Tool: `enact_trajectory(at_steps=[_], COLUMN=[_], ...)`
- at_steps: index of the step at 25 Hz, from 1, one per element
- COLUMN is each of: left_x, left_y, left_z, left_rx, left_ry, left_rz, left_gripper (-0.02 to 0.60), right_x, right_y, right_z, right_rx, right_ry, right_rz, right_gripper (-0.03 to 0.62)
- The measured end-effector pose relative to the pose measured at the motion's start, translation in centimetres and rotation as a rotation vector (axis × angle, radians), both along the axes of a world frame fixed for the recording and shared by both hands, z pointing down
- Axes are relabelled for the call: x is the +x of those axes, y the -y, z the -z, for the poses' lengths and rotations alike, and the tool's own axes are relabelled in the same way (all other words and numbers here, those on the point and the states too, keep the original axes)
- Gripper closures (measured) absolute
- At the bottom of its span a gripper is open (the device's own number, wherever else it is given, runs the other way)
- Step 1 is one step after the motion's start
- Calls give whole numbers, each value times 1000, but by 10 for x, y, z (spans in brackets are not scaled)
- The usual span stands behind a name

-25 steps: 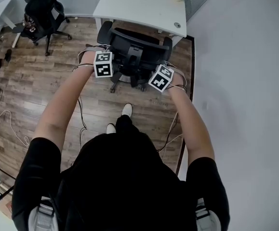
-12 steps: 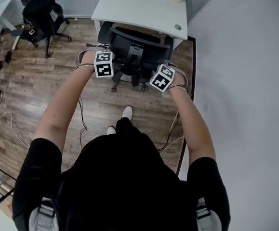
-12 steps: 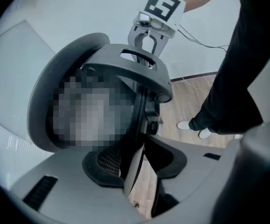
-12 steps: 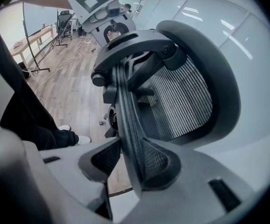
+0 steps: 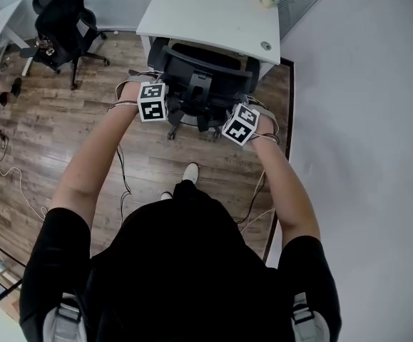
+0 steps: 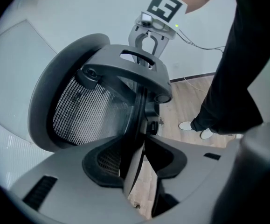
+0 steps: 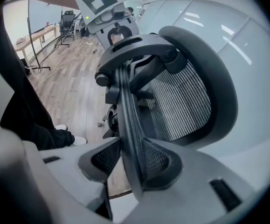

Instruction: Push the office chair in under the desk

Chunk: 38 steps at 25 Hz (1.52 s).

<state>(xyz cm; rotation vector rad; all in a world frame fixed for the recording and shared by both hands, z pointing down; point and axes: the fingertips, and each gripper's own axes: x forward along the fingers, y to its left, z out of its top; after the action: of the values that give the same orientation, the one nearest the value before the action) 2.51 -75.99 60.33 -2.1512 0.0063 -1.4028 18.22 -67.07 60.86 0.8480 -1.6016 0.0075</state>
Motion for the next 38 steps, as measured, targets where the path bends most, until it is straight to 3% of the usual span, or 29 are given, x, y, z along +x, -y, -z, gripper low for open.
enact_trajectory(at_steps=[5,13,17,22,29,33,35,38], left_x=[0,3,4,5,11,15,17,22], left_y=[-3,-3,-9,-21,-31,-37,-38,-41], left_z=[5,21,44,72,136,161,170,174], left_rx=[14,-32,-96,-226,-333,-302,-285,-320], left_ry=[-43,-168,-329,-581,-901,-972,-997,-1025], left_rz=[4,86,195,347,426,392,360,324], left_gripper=[433,393,385,387,399,426,455,529], right_x=[0,-3,-8,-14,-36,-41,-45,-50], right_y=[-3,-6,-11,-9,-1,8,12,13], right_z=[3,27,58,95,141,172,183,194], right_rx=[11,13,76,249,431,524,562,608], right_ry=[25,182,330,524,905,1058,1091,1106], right_rz=[27,64,66,53,-37,-95,-102,-101], right_gripper=[461,450,450,451,454,468,476,487])
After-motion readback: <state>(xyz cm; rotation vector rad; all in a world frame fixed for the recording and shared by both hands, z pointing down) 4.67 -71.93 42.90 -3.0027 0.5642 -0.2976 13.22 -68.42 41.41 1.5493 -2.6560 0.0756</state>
